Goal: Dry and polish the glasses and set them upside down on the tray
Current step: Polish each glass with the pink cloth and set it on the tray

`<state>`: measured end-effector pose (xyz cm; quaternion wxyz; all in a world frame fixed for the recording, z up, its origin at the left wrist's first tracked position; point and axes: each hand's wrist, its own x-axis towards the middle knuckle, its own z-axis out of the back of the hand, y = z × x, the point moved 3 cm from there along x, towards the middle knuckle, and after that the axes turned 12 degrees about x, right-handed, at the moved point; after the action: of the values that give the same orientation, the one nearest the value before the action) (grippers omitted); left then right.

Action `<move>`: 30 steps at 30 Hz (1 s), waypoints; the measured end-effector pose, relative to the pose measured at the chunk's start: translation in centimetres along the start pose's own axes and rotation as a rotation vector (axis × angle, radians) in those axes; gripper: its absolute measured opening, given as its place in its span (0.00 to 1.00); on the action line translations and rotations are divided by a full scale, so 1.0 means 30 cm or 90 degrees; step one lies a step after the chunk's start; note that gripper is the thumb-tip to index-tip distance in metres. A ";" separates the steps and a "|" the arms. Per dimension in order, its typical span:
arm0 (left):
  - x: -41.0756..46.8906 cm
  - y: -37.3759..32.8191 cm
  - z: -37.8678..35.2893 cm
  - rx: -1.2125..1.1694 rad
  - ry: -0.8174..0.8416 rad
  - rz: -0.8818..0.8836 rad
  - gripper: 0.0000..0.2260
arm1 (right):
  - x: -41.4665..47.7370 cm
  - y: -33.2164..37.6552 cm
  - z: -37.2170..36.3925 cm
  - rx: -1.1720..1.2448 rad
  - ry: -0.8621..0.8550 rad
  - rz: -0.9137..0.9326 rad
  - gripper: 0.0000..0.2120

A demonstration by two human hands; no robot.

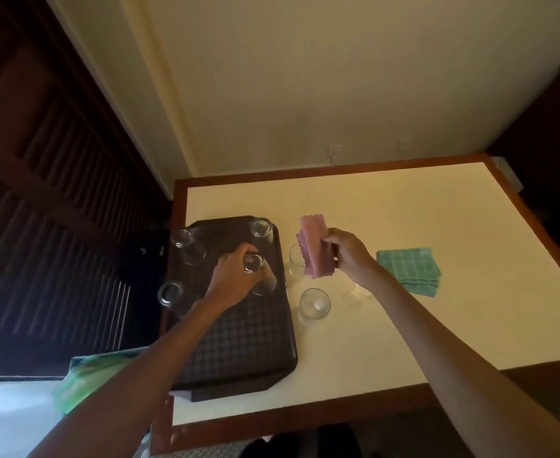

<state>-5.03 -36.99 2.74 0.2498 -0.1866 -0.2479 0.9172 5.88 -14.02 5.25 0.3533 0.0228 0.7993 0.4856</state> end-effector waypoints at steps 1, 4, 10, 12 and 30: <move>0.001 -0.003 -0.020 0.021 0.013 0.000 0.21 | -0.002 -0.004 0.005 -0.006 -0.011 0.002 0.09; -0.001 -0.015 -0.070 0.068 0.050 -0.004 0.22 | -0.010 -0.016 0.020 -0.002 -0.023 0.000 0.10; 0.006 -0.016 -0.136 0.138 0.071 -0.021 0.23 | -0.007 -0.018 0.046 0.044 -0.073 -0.022 0.15; 0.003 -0.028 -0.141 0.156 0.069 -0.025 0.24 | -0.020 -0.002 0.037 0.056 -0.036 -0.025 0.19; 0.158 -0.291 -0.251 0.256 0.118 -0.054 0.44 | 0.009 0.116 0.158 -0.103 0.002 0.005 0.19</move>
<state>-2.15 -25.08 0.41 0.3423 -0.2059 -0.0433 0.9157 7.40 -8.47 6.53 0.3509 -0.0031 0.7578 0.5501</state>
